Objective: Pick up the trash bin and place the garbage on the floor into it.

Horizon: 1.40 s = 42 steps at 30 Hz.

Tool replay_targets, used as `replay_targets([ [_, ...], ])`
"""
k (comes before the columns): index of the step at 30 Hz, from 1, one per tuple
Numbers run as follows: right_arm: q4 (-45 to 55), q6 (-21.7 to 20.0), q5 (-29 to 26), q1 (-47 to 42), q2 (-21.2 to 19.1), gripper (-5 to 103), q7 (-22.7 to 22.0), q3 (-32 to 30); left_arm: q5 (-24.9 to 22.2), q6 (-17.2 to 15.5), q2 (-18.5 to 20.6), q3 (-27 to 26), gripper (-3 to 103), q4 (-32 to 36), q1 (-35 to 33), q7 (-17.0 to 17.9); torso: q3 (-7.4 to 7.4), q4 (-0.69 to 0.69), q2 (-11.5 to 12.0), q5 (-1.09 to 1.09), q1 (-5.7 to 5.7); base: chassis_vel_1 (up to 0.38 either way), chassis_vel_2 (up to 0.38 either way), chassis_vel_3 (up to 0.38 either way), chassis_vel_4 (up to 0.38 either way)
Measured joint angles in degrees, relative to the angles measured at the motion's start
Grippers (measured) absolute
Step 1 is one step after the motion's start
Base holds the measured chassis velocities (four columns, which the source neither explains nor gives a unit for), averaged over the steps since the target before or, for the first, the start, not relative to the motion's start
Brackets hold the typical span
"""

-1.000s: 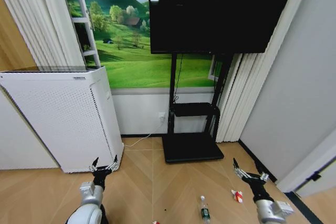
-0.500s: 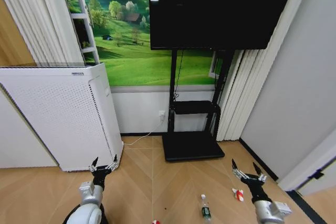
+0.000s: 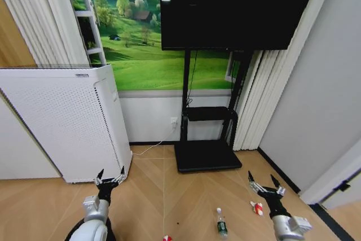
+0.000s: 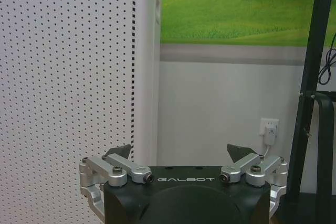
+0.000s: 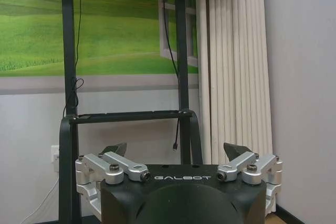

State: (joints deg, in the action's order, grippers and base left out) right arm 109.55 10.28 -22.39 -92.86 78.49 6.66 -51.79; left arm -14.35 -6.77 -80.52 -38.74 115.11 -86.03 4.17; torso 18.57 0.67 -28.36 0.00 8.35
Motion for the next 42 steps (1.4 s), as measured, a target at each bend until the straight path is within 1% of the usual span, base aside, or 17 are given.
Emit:
replay_targets([
  [2, 0.0, 0.0, 0.0, 0.0, 0.0, 100, 0.1, 0.0, 0.0, 0.0, 0.1, 0.0, 100, 0.0, 0.0, 0.0, -0.47, 0.00, 0.7, 0.00, -0.28, 0.000, 0.000, 0.000, 0.000],
  [6, 0.0, 0.0, 0.1, -0.1, 0.0, 100, 0.1, 0.0, 0.0, 0.0, 0.1, 0.0, 100, 0.0, -0.1, 0.0, -0.89, 0.00, 1.4, 0.00, -0.52, 0.000, 0.000, 0.000, 0.000],
  [15, -0.1, 0.4, 0.5, -0.3, 0.2, 100, 0.4, 0.1, 0.1, 0.0, 0.0, 0.0, 100, 0.2, -0.4, 0.0, -2.34, 0.00, 3.8, 0.00, -1.45, 0.000, 0.000, 0.000, 0.000],
  [19, 0.0, 0.4, 0.6, -0.4, 0.2, 100, 0.4, 0.1, 0.1, 0.0, 0.0, -0.1, 100, 0.2, -0.5, 0.0, -2.80, 0.00, 4.5, 0.00, -1.66, 0.000, 0.000, 0.000, 0.000],
  [24, 0.2, 0.4, 0.7, -0.7, 0.3, 100, 0.3, 0.1, 0.0, 0.1, 0.0, -0.2, 100, 0.3, -0.5, 0.0, -3.83, 0.00, 5.9, 0.00, -2.10, 0.000, 0.000, 0.000, 0.000],
  [27, 0.3, 0.4, 0.7, -0.9, 0.4, 100, 0.3, 0.1, 0.0, 0.1, 0.0, -0.2, 100, 0.3, -0.6, 0.0, -4.08, 0.00, 6.3, 0.00, -2.22, 0.000, 0.000, 0.000, 0.000],
  [35, 0.3, 0.7, 1.1, -1.1, 0.6, 100, 0.5, 0.1, -0.1, 0.2, 0.0, -0.2, 100, 0.3, -0.6, 0.0, -5.54, 0.00, 8.5, 0.00, -3.00, 0.000, 0.000, 0.000, 0.000],
  [42, 0.5, 0.6, 1.1, -1.0, 0.5, 100, 0.5, 0.1, -0.2, 0.3, 0.0, -0.3, 100, 0.3, -0.6, 0.0, -6.53, 0.00, 9.9, 0.00, -3.40, 0.000, 0.000, 0.000, 0.000],
])
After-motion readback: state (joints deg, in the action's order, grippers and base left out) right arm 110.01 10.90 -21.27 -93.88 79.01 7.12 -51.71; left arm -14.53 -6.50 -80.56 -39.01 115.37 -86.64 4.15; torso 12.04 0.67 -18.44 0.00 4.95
